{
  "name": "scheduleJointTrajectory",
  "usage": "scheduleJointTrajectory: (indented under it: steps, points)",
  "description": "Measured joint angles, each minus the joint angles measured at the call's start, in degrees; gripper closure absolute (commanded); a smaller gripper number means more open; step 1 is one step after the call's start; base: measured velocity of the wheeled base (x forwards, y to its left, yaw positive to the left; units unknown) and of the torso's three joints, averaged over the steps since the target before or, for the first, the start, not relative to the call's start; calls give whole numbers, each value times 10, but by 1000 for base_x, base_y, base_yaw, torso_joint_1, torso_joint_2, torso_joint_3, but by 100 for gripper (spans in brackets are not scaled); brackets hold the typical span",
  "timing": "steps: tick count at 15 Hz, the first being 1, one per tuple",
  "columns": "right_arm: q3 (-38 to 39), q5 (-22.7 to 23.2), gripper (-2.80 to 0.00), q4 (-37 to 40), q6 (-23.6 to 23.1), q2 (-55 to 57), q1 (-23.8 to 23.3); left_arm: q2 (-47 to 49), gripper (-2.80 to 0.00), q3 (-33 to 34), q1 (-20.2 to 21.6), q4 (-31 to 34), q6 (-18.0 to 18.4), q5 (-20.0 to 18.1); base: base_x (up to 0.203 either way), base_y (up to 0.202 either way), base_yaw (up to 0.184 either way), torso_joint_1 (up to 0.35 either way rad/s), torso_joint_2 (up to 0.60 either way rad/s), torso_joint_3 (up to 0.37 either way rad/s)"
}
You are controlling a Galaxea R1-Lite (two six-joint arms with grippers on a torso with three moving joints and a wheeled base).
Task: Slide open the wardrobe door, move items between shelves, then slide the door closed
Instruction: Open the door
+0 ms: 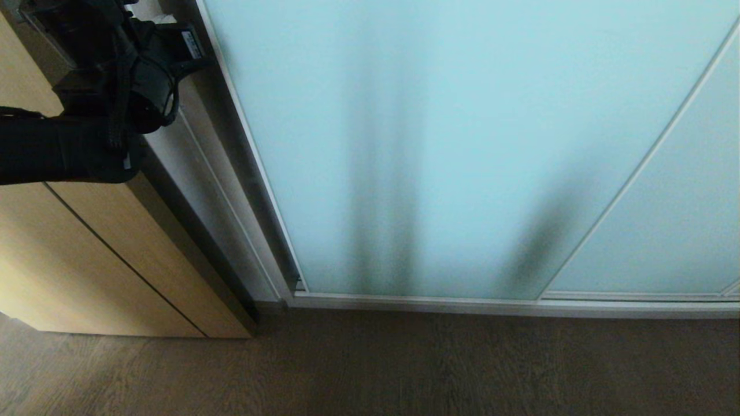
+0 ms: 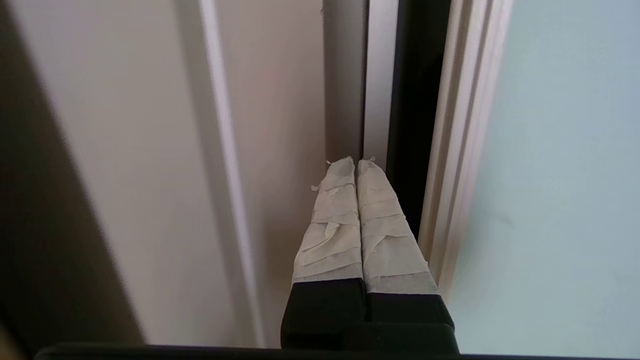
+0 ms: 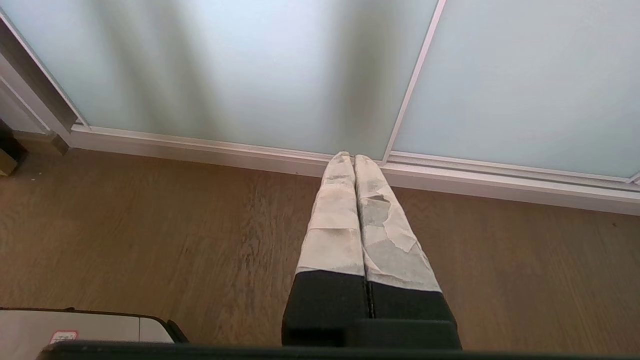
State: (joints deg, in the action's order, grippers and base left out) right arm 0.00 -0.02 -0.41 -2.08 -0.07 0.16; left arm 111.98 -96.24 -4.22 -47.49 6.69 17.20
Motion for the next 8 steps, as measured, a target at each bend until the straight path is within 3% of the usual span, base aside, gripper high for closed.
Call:
scheduleJointTrajectory:
  steps: [8]
  points:
    - [0,0,0,0,0,0,0,60,0,-100,-1,47,-8,-8,0,0,0,0,0,0]
